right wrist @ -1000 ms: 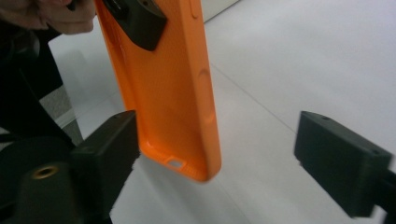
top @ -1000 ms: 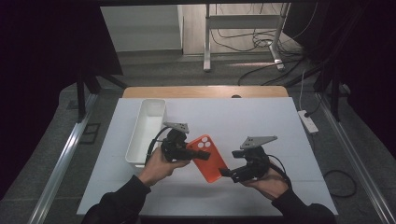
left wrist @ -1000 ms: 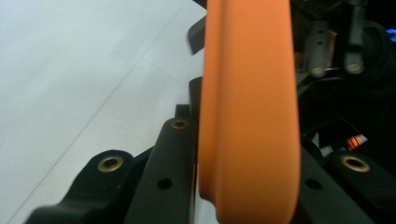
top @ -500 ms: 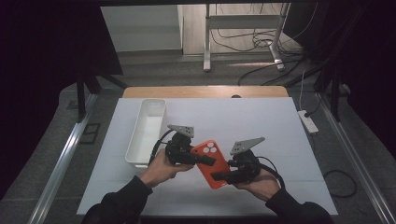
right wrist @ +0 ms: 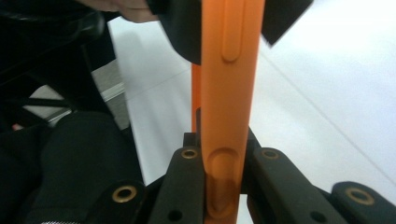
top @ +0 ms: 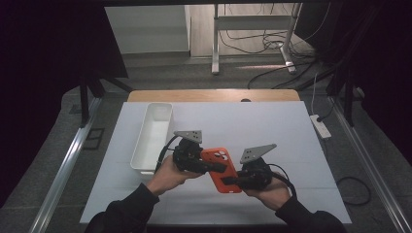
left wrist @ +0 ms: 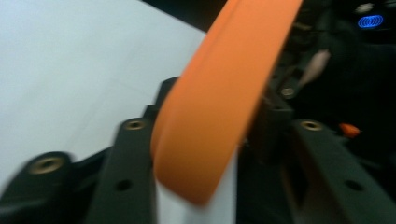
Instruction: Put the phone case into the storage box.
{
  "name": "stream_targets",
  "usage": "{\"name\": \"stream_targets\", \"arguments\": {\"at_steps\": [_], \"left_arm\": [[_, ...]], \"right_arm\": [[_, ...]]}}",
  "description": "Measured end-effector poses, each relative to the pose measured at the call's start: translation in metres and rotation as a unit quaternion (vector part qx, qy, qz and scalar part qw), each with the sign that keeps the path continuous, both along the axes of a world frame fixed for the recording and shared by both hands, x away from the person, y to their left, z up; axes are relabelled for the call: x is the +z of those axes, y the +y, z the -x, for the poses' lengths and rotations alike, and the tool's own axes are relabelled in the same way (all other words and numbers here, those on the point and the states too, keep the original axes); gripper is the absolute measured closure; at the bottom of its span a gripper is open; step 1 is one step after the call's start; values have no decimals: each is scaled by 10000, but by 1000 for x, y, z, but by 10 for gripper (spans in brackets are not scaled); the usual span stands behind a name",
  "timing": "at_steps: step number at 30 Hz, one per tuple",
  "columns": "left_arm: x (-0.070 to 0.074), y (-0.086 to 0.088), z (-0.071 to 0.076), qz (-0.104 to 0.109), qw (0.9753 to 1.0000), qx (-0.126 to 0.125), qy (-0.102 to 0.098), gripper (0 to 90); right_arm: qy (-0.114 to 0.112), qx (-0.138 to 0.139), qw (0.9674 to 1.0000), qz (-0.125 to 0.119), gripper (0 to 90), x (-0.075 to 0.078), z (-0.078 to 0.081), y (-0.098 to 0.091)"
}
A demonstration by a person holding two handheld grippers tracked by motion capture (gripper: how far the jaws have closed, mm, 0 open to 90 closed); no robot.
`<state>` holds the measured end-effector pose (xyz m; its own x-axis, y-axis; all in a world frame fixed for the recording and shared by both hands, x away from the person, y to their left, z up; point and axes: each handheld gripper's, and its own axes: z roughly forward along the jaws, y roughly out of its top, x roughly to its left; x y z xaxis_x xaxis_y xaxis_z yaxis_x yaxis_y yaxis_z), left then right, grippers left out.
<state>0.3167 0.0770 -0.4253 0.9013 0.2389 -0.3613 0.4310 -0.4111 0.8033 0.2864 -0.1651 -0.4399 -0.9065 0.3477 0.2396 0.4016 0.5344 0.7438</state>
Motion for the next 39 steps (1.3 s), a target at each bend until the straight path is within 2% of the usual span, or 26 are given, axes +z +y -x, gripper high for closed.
{"name": "stream_targets", "arguments": {"at_steps": [1,3,6,10,11,14,15,16,21,26,29,33,36,39], "left_arm": [[1,0,0,-43,9999,131,-94,438],[1,2,0,-101,9994,285,-143,378],[1,4,1,-174,9979,542,-324,264],[1,5,2,-306,9951,799,-489,153],[1,5,2,-339,9945,845,-513,114],[2,6,3,-540,9909,1057,-628,78],[2,6,3,-540,9909,1057,-628,76],[3,7,4,-566,9901,1112,-641,75],[4,9,5,-704,9862,1290,-765,90],[6,12,4,-727,9838,1455,-748,150],[7,12,4,-689,9842,1478,-691,165],[8,9,6,-703,9844,1444,-712,210],[8,5,7,-732,9853,1372,-712,280],[7,4,8,-734,9863,1312,-673,401]], "right_arm": [[-41,-70,10000,10,863,0,0,-1],[-126,-202,9997,58,863,1,-1,-3],[-197,-438,9988,58,862,2,-3,-7],[-334,-693,9970,42,861,3,-4,-11],[-435,-768,9961,75,860,4,-4,-12],[-525,-894,9946,44,860,5,-3,-15],[-525,-894,9946,44,860,5,-3,-15],[-606,-1009,9930,41,860,6,-3,-16],[-700,-1164,9907,58,860,7,-3,-18],[-756,-1326,9882,120,859,7,-4,-19],[-752,-1343,9880,119,859,6,-4,-18],[-772,-1337,9879,124,858,5,-3,-15],[-810,-1315,9879,132,858,4,-2,-12],[-820,-1290,9881,179,858,3,0,-10]]}}
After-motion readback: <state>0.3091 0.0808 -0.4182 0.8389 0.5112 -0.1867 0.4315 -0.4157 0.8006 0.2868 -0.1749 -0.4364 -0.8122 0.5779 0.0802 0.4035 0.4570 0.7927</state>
